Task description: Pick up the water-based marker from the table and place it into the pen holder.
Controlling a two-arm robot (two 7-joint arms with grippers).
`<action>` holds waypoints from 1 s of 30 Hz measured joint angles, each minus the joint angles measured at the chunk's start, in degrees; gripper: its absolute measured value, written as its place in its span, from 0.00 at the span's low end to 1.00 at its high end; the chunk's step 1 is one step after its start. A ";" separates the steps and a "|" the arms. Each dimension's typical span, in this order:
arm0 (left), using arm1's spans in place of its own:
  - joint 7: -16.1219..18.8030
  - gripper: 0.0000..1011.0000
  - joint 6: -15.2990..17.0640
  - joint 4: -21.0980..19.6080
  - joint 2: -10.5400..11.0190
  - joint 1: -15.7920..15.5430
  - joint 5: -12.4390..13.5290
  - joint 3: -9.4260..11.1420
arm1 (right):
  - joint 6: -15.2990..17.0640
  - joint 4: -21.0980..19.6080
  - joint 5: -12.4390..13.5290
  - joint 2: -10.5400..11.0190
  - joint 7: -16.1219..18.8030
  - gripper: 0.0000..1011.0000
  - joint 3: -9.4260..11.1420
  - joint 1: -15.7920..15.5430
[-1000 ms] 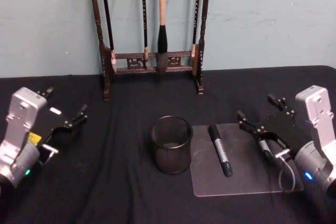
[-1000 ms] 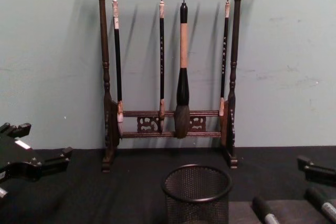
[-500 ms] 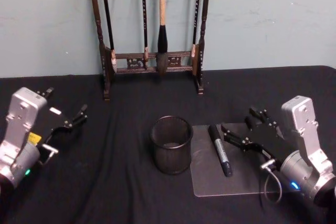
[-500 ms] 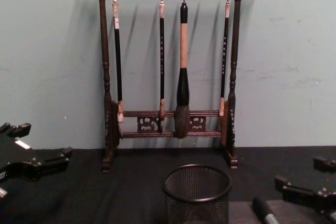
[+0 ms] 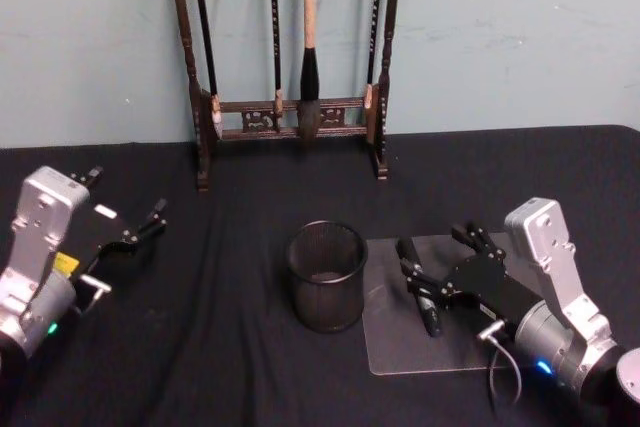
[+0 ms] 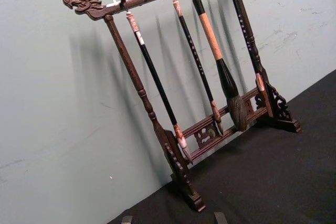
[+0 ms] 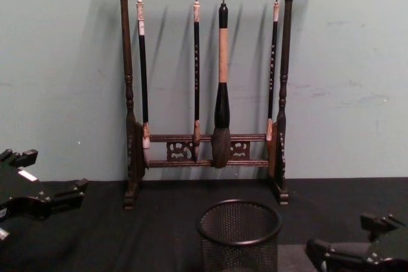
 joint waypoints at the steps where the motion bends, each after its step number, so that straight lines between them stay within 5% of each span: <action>1: 0.00 1.00 0.00 0.00 0.00 0.00 0.00 0.00 | 0.17 0.03 -0.11 -0.09 0.11 0.99 0.00 0.01; 30: 0.00 1.00 0.00 0.00 0.00 0.00 0.00 0.00 | 5.58 2.23 -1.63 -3.10 4.52 0.99 1.78 -0.40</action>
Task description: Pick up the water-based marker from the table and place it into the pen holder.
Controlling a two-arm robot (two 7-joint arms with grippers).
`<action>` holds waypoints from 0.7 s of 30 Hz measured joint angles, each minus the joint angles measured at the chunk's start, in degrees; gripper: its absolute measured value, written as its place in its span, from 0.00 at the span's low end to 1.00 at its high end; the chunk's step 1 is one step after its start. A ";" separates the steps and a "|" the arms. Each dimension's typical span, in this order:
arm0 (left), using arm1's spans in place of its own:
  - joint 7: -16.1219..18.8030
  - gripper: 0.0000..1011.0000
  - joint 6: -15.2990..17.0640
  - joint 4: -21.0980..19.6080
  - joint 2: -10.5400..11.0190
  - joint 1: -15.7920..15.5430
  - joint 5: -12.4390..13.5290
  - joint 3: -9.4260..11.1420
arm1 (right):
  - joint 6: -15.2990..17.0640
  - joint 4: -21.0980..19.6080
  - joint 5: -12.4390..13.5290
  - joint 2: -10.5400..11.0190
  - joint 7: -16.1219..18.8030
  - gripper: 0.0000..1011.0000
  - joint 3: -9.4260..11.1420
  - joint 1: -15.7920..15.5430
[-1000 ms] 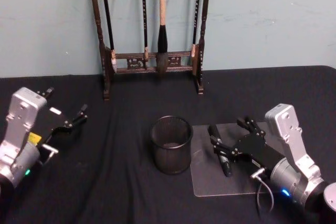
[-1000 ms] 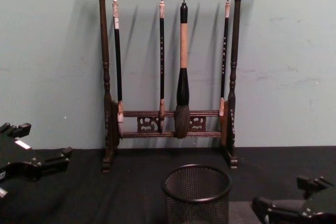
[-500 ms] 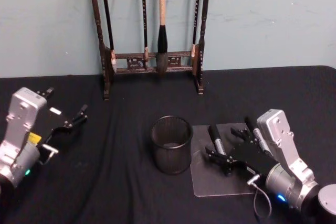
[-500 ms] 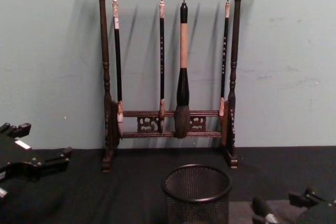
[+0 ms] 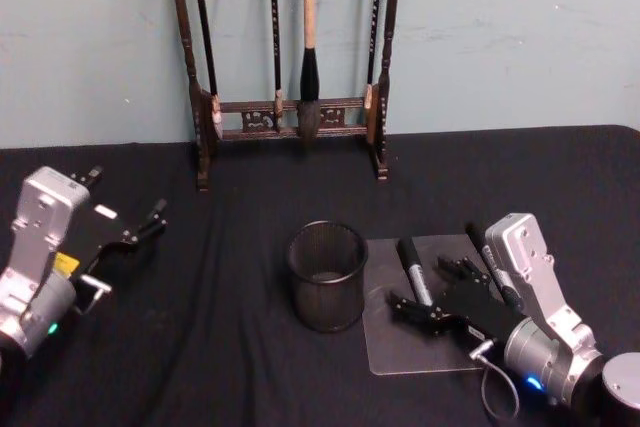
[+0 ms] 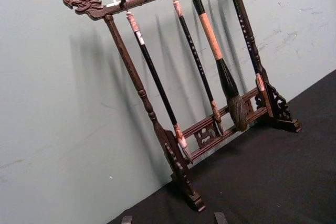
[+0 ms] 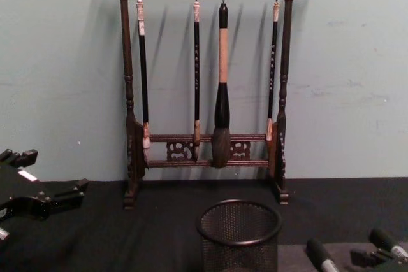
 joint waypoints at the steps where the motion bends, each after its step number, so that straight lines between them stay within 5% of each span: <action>1: 0.00 1.00 0.00 0.00 0.00 0.00 0.00 0.00 | 0.29 0.05 -0.01 -0.17 0.16 0.99 0.21 -0.05; 21: 0.00 1.00 0.00 0.00 0.00 0.00 0.00 0.00 | 3.85 -0.17 1.79 -1.91 2.94 0.99 3.40 -0.62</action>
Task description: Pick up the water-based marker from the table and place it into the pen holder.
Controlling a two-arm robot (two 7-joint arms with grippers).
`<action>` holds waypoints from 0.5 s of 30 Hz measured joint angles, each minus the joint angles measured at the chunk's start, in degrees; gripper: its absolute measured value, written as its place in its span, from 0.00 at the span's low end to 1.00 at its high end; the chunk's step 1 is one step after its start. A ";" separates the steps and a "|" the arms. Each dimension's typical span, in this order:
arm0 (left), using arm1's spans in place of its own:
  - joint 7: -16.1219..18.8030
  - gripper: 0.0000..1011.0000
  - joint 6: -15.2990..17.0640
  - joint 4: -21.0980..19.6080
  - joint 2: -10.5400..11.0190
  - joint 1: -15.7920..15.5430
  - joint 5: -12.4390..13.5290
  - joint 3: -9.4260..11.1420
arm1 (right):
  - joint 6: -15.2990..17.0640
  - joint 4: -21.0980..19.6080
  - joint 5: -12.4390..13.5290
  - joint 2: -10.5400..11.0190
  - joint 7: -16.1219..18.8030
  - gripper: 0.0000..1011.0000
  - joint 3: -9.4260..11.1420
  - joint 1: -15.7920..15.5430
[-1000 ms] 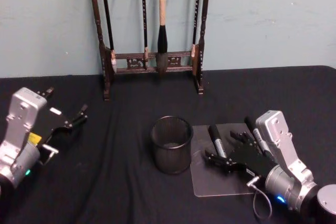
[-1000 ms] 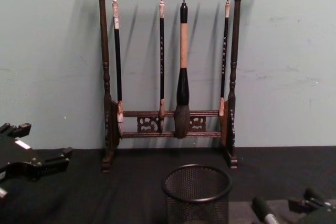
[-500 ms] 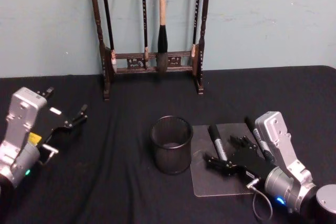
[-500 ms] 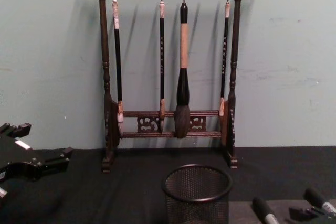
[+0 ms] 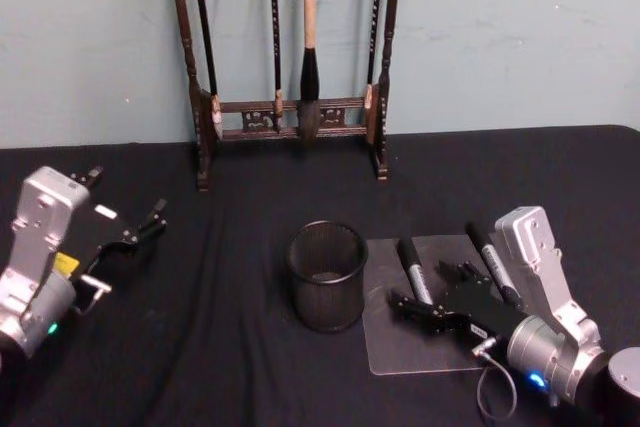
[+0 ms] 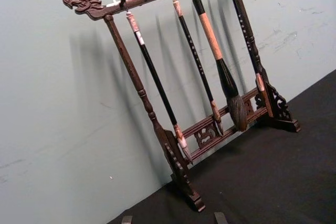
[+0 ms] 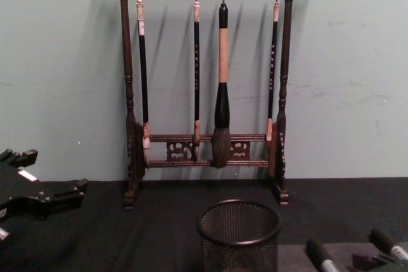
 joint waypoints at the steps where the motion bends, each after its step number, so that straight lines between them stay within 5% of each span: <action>1: 0.00 1.00 0.00 0.00 0.00 0.00 0.00 0.00 | -0.01 0.00 -0.04 -0.02 0.03 0.99 0.02 -0.01; 15: 0.00 1.00 0.00 0.00 0.00 0.00 0.00 0.00 | -1.45 0.58 -2.31 -0.28 -0.15 0.99 -0.15 0.01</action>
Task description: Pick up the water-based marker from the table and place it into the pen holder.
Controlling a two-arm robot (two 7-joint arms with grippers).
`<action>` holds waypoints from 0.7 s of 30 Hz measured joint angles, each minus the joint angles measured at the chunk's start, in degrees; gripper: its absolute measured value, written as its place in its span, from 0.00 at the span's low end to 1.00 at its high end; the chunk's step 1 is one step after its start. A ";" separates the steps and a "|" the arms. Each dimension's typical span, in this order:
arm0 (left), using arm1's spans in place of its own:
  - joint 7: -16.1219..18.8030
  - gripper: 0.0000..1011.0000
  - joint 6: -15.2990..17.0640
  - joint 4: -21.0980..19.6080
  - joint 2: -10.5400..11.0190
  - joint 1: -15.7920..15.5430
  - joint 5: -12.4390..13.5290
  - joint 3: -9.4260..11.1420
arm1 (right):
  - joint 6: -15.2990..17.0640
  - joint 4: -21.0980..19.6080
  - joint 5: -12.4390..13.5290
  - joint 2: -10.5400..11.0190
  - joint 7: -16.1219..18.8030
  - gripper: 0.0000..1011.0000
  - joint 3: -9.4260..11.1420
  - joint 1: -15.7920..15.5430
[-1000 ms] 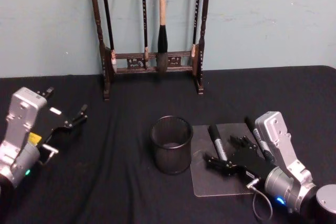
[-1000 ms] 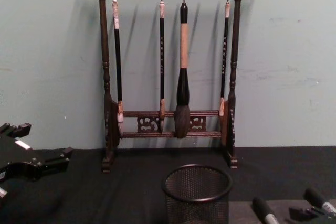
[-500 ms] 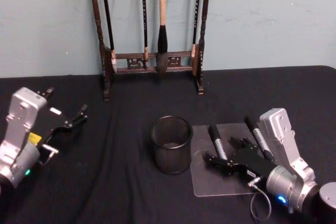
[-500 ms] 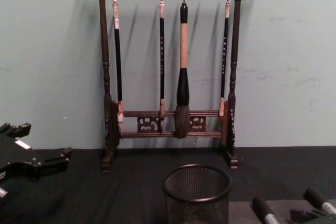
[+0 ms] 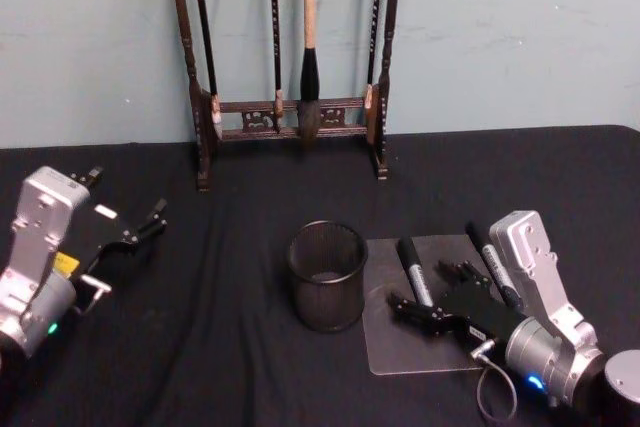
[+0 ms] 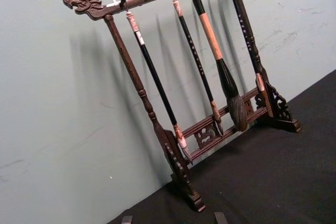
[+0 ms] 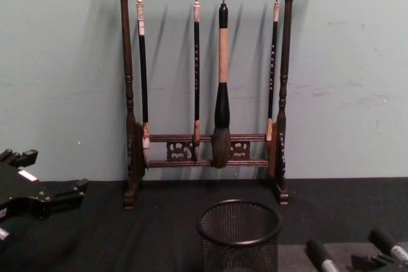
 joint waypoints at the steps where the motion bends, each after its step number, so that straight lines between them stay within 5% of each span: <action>1: 0.00 1.00 0.00 0.00 0.00 0.00 0.00 0.00 | -0.02 0.04 -0.09 -0.02 0.00 0.99 0.00 0.00; 21: 0.00 1.00 0.00 0.00 0.00 0.00 0.00 0.00 | -0.31 1.08 -1.20 -0.51 0.70 0.99 0.03 0.12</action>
